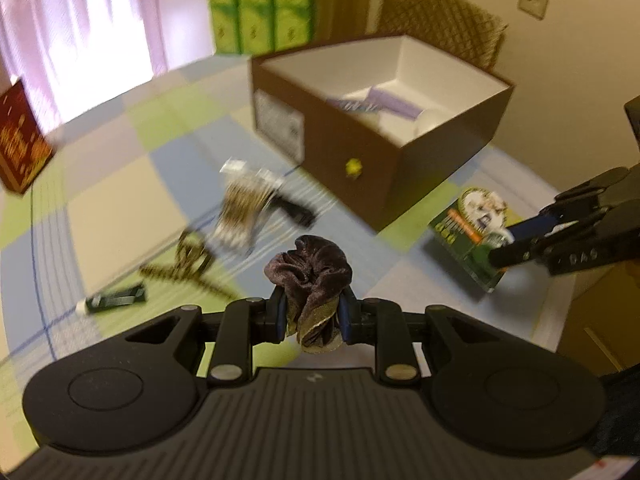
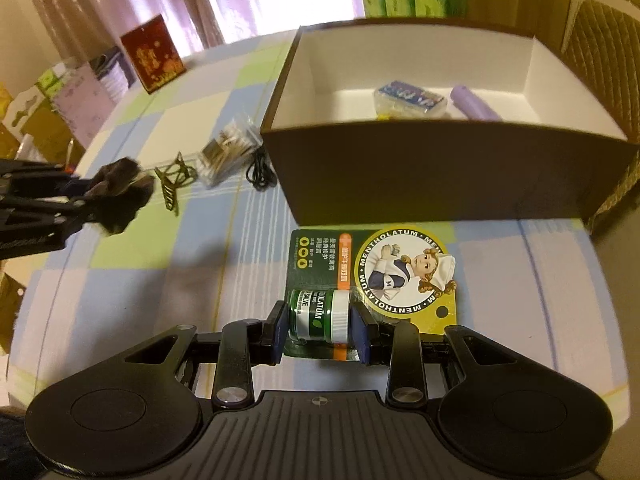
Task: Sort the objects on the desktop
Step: 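Carry the Mentholatum card and scrunchie with both grippers over the cardboard box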
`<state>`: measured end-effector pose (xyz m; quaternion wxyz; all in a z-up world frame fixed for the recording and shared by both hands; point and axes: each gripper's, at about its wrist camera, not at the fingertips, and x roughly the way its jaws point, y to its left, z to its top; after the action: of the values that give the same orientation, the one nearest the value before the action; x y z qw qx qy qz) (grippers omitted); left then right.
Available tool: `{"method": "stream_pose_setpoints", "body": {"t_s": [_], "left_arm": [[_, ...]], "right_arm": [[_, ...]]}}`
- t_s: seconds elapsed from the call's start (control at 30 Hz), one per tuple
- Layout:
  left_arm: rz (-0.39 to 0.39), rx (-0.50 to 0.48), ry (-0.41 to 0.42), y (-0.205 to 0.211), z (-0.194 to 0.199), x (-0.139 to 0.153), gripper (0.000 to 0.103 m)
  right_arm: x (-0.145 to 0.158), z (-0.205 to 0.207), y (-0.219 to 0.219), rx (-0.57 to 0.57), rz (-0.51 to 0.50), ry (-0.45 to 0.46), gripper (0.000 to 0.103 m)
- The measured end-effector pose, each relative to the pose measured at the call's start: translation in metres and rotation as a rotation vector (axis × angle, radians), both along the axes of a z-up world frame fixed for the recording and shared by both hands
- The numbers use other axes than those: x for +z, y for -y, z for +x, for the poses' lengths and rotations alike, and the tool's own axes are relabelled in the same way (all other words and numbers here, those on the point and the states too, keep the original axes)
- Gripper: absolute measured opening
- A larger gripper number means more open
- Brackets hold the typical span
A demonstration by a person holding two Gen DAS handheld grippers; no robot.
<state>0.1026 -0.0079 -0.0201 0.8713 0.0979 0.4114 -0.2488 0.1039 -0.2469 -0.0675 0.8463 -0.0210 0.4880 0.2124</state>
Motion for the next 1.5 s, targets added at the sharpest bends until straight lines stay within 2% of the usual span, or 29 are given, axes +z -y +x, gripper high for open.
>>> {"method": "stream_pose_setpoints", "body": {"t_s": [0.47,0.7,0.93,1.13,1.27,1.5], "left_arm": [[-0.035,-0.07,0.085,0.091,0.022,0.03,0.02],[-0.036,-0.058,0.128,0.122,0.045,0.04,0.02],[-0.008,-0.034,0.157,0.144,0.075,0.046,0.021],[0.021,-0.03,0.16,0.167,0.113,0.046,0.021],[0.07,-0.031,0.153,0.181,0.141,0.037,0.021],[0.136,-0.002,0.062,0.197,0.186,0.005,0.021]], "right_arm": [[0.068,0.016,0.065,0.072,0.084,0.104,0.031],[0.086,0.046,0.08,0.134,0.103,0.162,0.031],[0.103,0.1,0.088,0.205,0.048,0.282,0.031],[0.091,0.155,0.092,0.228,0.014,0.302,0.031],[0.075,0.187,0.093,0.248,0.008,0.274,0.031],[0.042,0.231,0.088,0.287,-0.029,0.2,0.031]]}}
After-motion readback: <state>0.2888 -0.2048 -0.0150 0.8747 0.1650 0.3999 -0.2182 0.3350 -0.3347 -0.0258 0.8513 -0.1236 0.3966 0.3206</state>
